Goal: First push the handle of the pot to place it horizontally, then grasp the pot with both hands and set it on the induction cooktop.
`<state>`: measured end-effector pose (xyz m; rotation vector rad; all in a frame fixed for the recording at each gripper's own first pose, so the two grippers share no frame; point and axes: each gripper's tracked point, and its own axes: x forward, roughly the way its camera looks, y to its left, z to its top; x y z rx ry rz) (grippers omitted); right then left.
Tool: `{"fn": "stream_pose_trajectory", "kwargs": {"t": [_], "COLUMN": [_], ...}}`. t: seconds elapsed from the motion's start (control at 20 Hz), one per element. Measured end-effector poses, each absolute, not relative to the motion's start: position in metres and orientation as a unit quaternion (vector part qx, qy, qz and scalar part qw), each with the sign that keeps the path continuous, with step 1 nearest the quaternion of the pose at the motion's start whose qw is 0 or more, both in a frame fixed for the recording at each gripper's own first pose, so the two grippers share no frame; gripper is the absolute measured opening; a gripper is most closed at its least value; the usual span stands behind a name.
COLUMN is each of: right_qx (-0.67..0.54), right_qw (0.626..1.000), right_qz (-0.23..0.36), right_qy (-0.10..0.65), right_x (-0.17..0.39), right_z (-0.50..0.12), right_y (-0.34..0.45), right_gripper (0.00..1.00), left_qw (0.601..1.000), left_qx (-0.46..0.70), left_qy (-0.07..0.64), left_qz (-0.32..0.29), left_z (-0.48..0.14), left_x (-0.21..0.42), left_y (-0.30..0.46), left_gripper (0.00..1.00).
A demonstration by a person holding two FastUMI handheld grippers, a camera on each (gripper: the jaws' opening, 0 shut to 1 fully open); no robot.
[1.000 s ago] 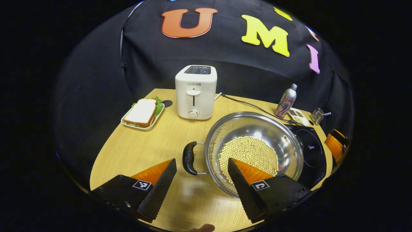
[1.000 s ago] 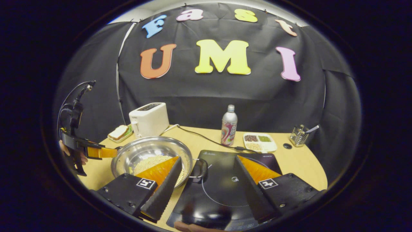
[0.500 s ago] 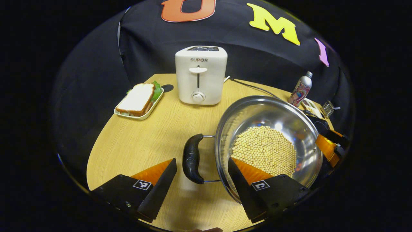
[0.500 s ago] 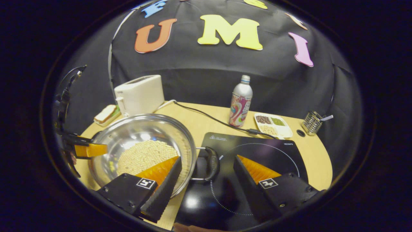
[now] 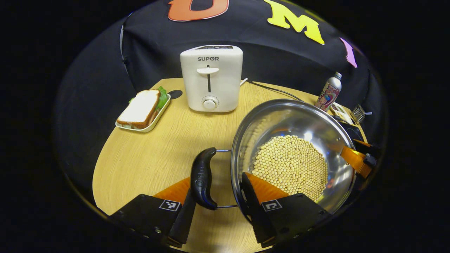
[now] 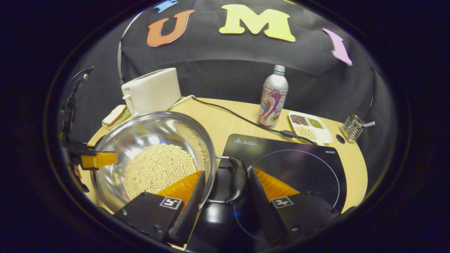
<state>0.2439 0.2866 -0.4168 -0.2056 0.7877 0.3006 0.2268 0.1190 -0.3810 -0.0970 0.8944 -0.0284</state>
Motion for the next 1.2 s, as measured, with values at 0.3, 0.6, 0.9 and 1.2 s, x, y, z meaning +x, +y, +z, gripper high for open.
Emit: {"fn": "stream_pose_trajectory", "kwargs": {"t": [0.3, 0.6, 0.9, 1.2], "right_qx": [-0.103, -0.089, -0.056, -0.047], "right_qw": [0.907, 0.905, 0.912, 0.92], "right_qz": [0.145, 0.163, 0.185, 0.184], "right_qy": [0.383, 0.383, 0.362, 0.341], "right_x": [0.243, 0.226, 0.22, 0.219], "right_z": [-0.414, -0.39, -0.327, -0.271], "right_y": [0.287, 0.289, 0.285, 0.256], "right_gripper": [0.61, 0.55, 0.54, 0.56], "left_qw": [0.894, 0.899, 0.915, 0.922], "left_qx": [-0.044, -0.041, -0.038, -0.038], "left_qy": [0.447, 0.436, 0.401, 0.385], "left_qz": [-0.003, 0.01, 0.016, 0.009], "left_z": [-0.38, -0.35, -0.289, -0.241], "left_x": [0.22, 0.198, 0.189, 0.185], "left_y": [0.119, 0.124, 0.121, 0.094], "left_gripper": [0.64, 0.64, 0.54, 0.64]}}
